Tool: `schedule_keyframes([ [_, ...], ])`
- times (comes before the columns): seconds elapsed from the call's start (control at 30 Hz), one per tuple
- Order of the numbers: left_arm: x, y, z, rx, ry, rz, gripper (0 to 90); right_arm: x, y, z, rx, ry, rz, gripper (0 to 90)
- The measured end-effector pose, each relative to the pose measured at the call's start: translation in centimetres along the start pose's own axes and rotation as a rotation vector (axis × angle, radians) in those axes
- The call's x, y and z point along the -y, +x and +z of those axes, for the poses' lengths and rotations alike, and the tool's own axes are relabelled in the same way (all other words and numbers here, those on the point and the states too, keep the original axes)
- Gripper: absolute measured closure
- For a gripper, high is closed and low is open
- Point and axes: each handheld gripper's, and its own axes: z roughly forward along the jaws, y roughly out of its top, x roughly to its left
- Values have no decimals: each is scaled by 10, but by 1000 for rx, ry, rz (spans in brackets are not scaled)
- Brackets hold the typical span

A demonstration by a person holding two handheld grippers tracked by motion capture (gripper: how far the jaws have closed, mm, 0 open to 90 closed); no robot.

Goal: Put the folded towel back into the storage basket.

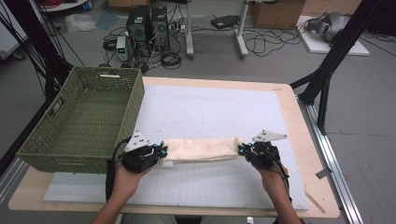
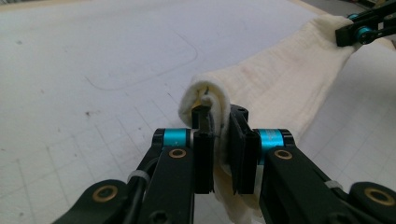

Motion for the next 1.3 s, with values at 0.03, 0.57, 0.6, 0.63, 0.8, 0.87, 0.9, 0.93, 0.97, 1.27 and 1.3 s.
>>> schedule_keyframes([
  [0.03, -3, 0, -2, -6, -14, -8, 812, -5, 0, 1, 0, -10, -3, 820],
  [0.57, -47, 3, -40, -89, -106, 8, 811, -75, -7, 13, -6, -81, -105, 819],
  [0.6, -48, 4, -43, -96, -110, 6, 811, -80, -7, 15, -12, -85, -103, 819],
  [0.63, -49, 4, -44, -98, -112, 6, 811, -85, -7, 17, -16, -88, -110, 819],
  [0.8, -51, 9, -57, -133, -133, -1, 811, -105, -3, 27, -26, -95, -150, 819],
  [0.87, -52, 11, -63, -146, -141, -6, 811, -112, 0, 30, -34, -99, -163, 819],
  [0.9, -52, 13, -66, -153, -143, -9, 811, -118, 2, 33, -37, -102, -171, 819],
  [0.93, -52, 13, -68, -158, -146, -11, 811, -123, 4, 35, -41, -107, -183, 819],
  [0.97, -51, 14, -72, -165, -150, -11, 811, -126, 5, 36, -45, -111, -187, 819],
  [1.27, -50, 26, -98, -230, -177, -28, 810, -165, 23, 59, -76, -132, -232, 819],
  [1.3, -50, 27, -100, -235, -182, -31, 811, -169, 25, 61, -82, -133, -237, 819],
])
